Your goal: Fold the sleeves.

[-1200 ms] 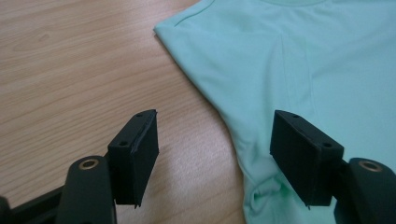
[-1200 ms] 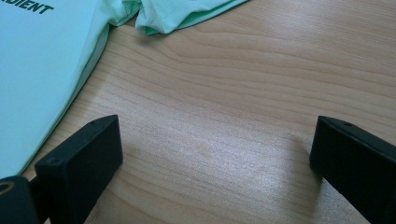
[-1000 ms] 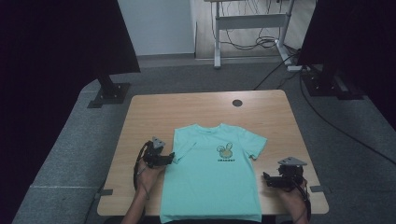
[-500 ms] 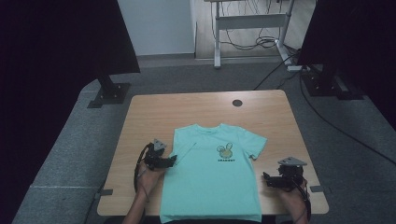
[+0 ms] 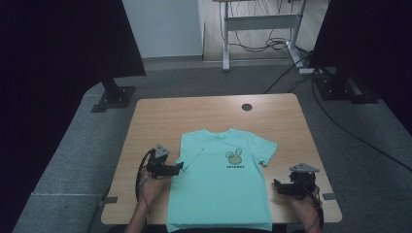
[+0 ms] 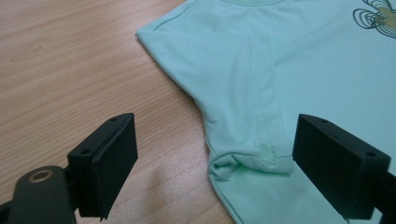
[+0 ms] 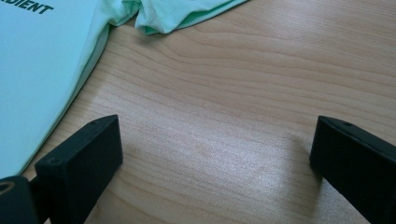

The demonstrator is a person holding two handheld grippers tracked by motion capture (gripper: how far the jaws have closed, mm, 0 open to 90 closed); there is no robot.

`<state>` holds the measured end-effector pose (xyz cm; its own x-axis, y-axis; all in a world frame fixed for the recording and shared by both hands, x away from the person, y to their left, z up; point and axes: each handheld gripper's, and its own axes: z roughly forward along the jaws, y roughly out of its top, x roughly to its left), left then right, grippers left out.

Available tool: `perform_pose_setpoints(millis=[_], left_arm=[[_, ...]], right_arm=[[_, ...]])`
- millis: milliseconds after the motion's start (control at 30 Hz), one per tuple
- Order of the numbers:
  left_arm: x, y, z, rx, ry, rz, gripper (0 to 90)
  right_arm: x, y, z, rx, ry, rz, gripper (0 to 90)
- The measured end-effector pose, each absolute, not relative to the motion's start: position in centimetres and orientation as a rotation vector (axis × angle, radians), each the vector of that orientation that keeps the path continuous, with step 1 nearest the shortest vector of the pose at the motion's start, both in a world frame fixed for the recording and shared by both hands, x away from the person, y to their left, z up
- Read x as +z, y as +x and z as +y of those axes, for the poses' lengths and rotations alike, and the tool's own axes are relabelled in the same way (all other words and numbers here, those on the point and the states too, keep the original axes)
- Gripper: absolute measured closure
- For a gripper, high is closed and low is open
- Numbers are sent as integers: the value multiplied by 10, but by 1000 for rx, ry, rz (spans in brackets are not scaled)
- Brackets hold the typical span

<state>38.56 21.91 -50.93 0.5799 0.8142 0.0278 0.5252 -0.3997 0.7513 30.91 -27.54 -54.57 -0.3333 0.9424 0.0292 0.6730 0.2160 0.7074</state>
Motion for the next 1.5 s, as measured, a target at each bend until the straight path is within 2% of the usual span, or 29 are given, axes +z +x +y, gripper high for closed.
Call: perform_pose_setpoints(millis=[300,833,1500], left_arm=[[-496,370,232,520,2059,1079,115],[-495,340,262,540,2022,1125,106],[-528,315,292,518,2047,1219,106]], right_arm=[[-546,309,-275,891,1495,2088,19],[-546,309,-275,891,1495,2087,19],[-546,309,-275,891,1496,2087,18]])
